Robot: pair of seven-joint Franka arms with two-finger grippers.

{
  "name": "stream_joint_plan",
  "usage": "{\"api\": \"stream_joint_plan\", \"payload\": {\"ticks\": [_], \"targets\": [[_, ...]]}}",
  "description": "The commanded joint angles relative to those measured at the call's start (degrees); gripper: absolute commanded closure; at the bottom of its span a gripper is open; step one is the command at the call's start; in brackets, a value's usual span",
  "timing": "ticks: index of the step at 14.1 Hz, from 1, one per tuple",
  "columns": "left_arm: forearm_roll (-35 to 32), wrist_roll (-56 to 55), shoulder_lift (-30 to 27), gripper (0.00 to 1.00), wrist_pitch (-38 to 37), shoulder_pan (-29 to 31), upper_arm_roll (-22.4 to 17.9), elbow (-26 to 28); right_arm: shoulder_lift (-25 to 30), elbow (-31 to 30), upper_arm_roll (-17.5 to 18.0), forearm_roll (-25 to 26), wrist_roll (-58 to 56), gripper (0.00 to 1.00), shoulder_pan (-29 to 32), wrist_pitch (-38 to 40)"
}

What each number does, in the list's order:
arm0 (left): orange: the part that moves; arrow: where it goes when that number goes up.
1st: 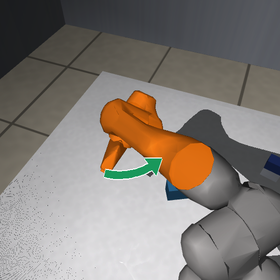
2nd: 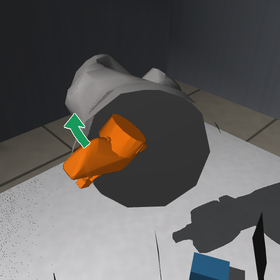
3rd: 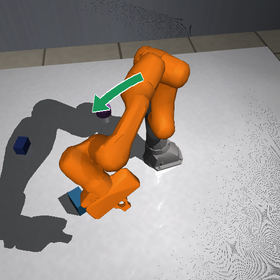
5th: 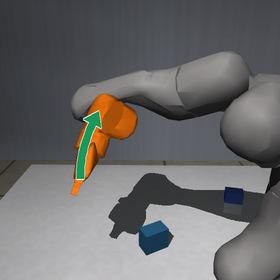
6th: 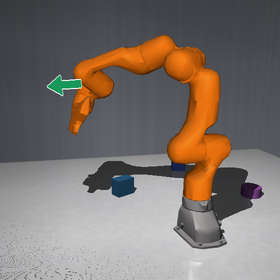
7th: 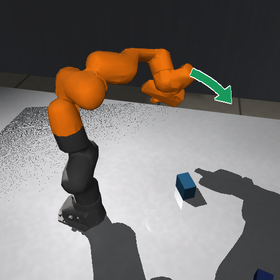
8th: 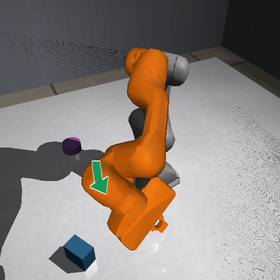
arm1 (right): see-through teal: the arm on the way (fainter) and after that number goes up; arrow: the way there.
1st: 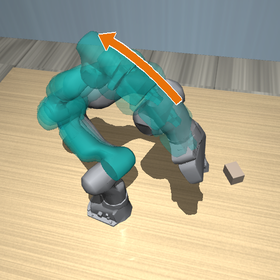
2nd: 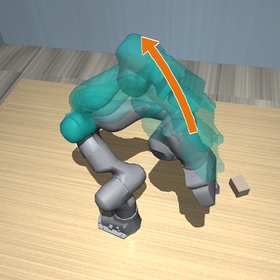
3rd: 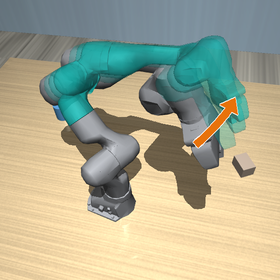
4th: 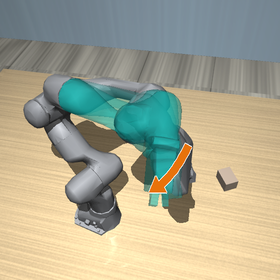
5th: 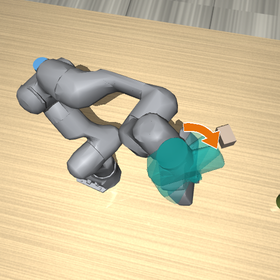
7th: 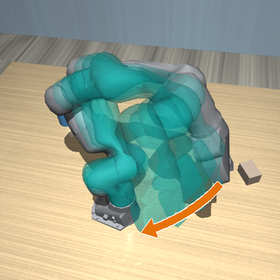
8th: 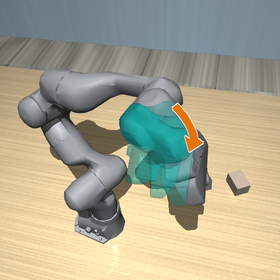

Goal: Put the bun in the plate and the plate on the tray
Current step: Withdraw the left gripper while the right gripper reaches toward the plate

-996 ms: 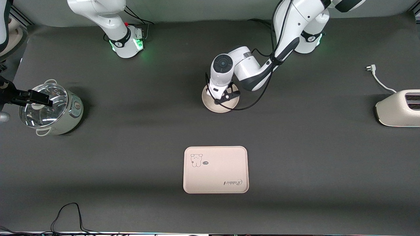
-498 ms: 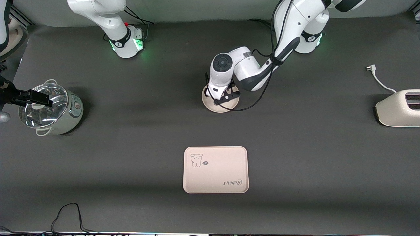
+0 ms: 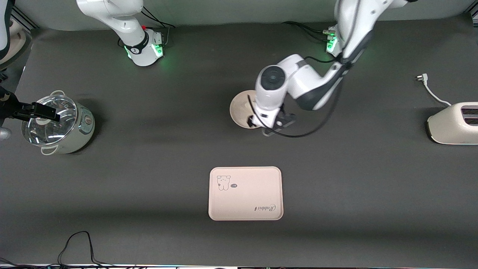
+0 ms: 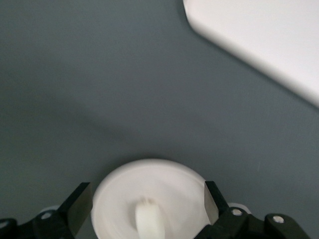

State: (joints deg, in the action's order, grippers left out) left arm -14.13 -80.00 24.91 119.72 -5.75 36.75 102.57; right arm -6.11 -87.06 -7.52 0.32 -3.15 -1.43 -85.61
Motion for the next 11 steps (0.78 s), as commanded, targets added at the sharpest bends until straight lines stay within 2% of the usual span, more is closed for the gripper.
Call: {"api": "stream_joint_plan", "payload": {"ticks": [1, 4, 8, 9, 11], "targets": [[1.5, 8.4, -2.9, 0.00, -10.6, 8.9, 1.0, -7.0, 1.4, -1.3, 0.5, 0.5, 1.3, 0.00, 0.2, -0.6], [6.0, 24.2, -3.0, 0.00, -24.6, 17.2, 1.0, -16.2, 3.7, -3.7, 0.6, 0.3, 2.7, 0.00, -3.6, -0.7], [9.0, 45.9, -8.6, 0.00, -33.4, 30.3, 0.8, -17.1, 8.7, -7.2, 0.7, 0.2, 14.9, 0.00, -15.7, -0.8], [9.2, 51.1, -9.8, 0.00, -35.1, 34.0, 1.0, -17.1, 9.0, -7.2, 0.7, 0.2, 18.2, 0.00, -19.6, -0.7], [8.7, 57.5, -13.9, 0.00, -35.7, 37.8, -0.3, -16.8, 9.0, -7.2, 0.7, -0.1, 24.0, 0.00, -27.1, -0.6]]}}
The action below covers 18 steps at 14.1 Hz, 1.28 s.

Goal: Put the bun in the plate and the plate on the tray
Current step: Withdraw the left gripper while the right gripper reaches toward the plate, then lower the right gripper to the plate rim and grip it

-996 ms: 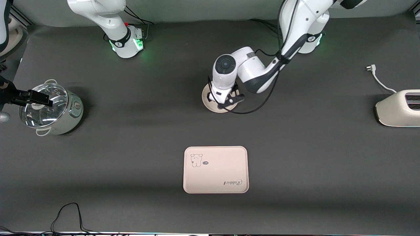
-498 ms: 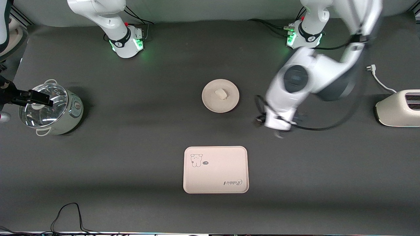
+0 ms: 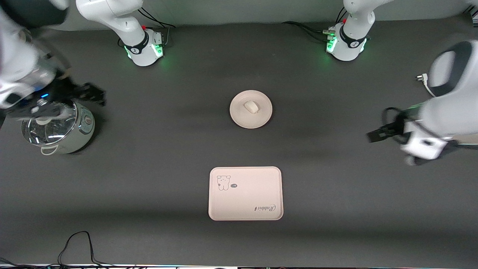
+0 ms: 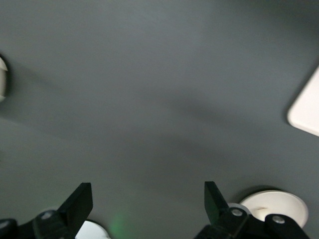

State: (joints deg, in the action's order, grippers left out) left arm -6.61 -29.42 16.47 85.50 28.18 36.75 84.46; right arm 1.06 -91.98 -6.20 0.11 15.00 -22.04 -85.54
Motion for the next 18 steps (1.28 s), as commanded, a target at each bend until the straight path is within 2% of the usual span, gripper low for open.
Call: {"api": "stream_joint_plan", "payload": {"ticks": [1, 3, 5, 8, 10, 11, 13, 14, 15, 18], "targets": [[1.2, 9.8, -6.5, 0.00, -1.7, 5.8, -1.0, 1.3, 1.8, -2.2, -0.7, -1.7, 10.1, 0.00, -10.2, -1.0], [1.2, 16.8, -8.4, 0.00, -1.9, 9.8, -1.2, 1.4, 1.2, -1.9, -0.6, -5.8, 16.3, 0.00, -14.9, -2.7], [1.9, 23.4, -9.9, 0.00, -2.3, 14.0, -1.2, 1.8, 0.8, -1.7, -0.6, -6.3, 21.9, 0.00, -21.3, -4.2], [2.2, 24.7, -11.2, 0.00, -3.1, 15.0, -1.2, 1.8, -0.6, -1.5, -0.5, -7.7, 28.9, 0.00, -29.2, -7.2], [2.2, 24.8, -11.4, 0.00, -3.4, 16.1, -1.4, 1.9, -0.9, -1.7, -0.5, -9.8, 28.9, 0.00, -29.9, -8.1], [2.3, 24.8, -11.8, 0.00, -3.8, 15.0, -3.7, 2.1, -0.6, -2.4, -0.8, -12.9, 28.8, 0.00, -29.8, -9.2], [4.2, 26.4, -12.6, 0.00, -3.3, 0.7, -19.1, 2.9, -0.5, -7.2, -1.0, -14.9, 28.0, 0.00, -30.0, -15.1], [4.4, 27.3, -13.0, 0.00, -3.1, -5.3, -24.7, 3.4, -0.5, -11.5, -0.9, -14.7, 27.8, 0.00, -30.2, -20.3], [4.5, 27.5, -13.7, 0.00, -3.1, -9.0, -28.1, 4.6, -0.6, -16.0, -0.8, -14.7, 27.0, 0.00, -30.3, -25.8], [4.7, 27.4, -16.7, 0.00, -3.0, -14.2, -31.4, 7.5, -3.7, -25.8, -0.6, -14.0, 25.4, 0.00, -32.5, -40.0]]}}
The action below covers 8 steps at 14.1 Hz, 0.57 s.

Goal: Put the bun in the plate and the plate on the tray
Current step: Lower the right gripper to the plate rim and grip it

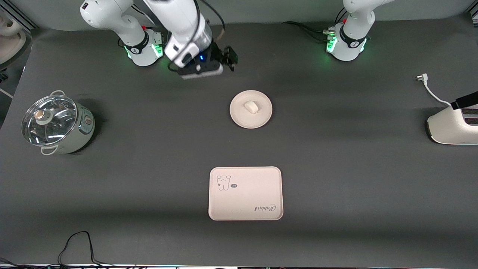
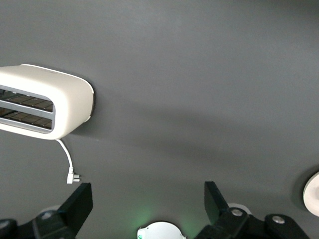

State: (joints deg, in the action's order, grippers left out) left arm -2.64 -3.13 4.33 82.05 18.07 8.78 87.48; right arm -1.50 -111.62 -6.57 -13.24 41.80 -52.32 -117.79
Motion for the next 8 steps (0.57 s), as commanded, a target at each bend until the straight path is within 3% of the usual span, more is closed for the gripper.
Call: {"api": "stream_joint_plan", "payload": {"ticks": [1, 3, 8], "targets": [[0.8, 1.1, -5.2, 0.00, 0.5, -7.0, -5.9, 4.6, -3.7, -6.9, -0.2, -0.6, -1.3, 0.00, -2.7, -10.8], [0.8, 1.2, -6.0, 0.00, 0.4, -11.4, -9.4, 5.5, -8.2, -6.9, -0.2, -0.6, -1.3, 0.00, -3.4, -15.2], [0.8, 1.2, -6.6, 0.00, 1.3, -11.6, -9.2, 7.1, -14.3, -16.4, -0.1, -0.6, -1.4, 0.00, -5.1, -34.6]]}}
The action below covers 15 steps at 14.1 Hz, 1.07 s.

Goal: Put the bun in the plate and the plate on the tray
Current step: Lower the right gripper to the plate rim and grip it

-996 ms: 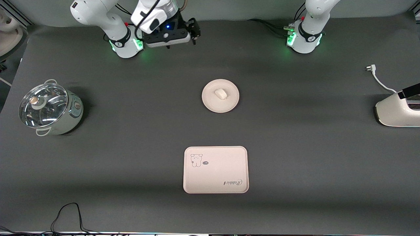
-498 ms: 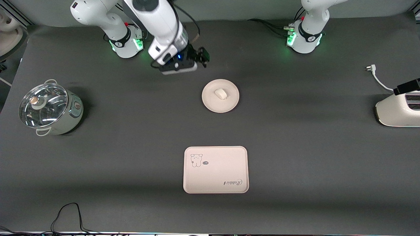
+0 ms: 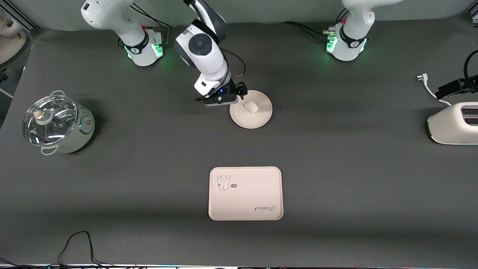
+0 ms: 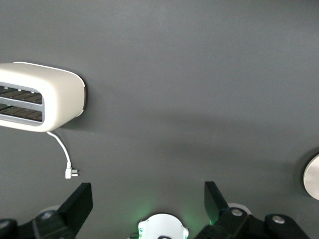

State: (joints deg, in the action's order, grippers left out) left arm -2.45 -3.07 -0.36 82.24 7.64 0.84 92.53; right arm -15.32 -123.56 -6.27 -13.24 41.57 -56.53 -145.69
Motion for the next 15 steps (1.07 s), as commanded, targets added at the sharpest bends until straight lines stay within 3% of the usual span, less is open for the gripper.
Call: {"api": "stream_joint_plan", "payload": {"ticks": [1, 6, 12, 15], "targets": [[0.6, 1.1, -2.1, 0.00, 1.0, -1.2, -1.0, 2.0, -2.1, -5.1, -0.4, -0.6, -1.1, 0.00, -1.0, -8.7], [0.6, 1.1, -2.3, 0.00, 4.8, -2.5, -0.7, 4.9, -8.0, -4.9, -0.1, -0.6, -1.0, 0.00, -1.1, -14.7], [-0.3, 1.2, -2.5, 0.00, 4.8, -2.7, -0.4, 6.0, -9.9, -4.5, 1.3, -1.4, -0.3, 0.01, -1.0, -16.0], [-0.3, 1.2, -2.5, 0.00, 4.6, -2.6, -0.4, 5.9, -10.0, -4.5, 1.3, -1.4, -0.3, 0.31, -1.0, -16.0]]}}
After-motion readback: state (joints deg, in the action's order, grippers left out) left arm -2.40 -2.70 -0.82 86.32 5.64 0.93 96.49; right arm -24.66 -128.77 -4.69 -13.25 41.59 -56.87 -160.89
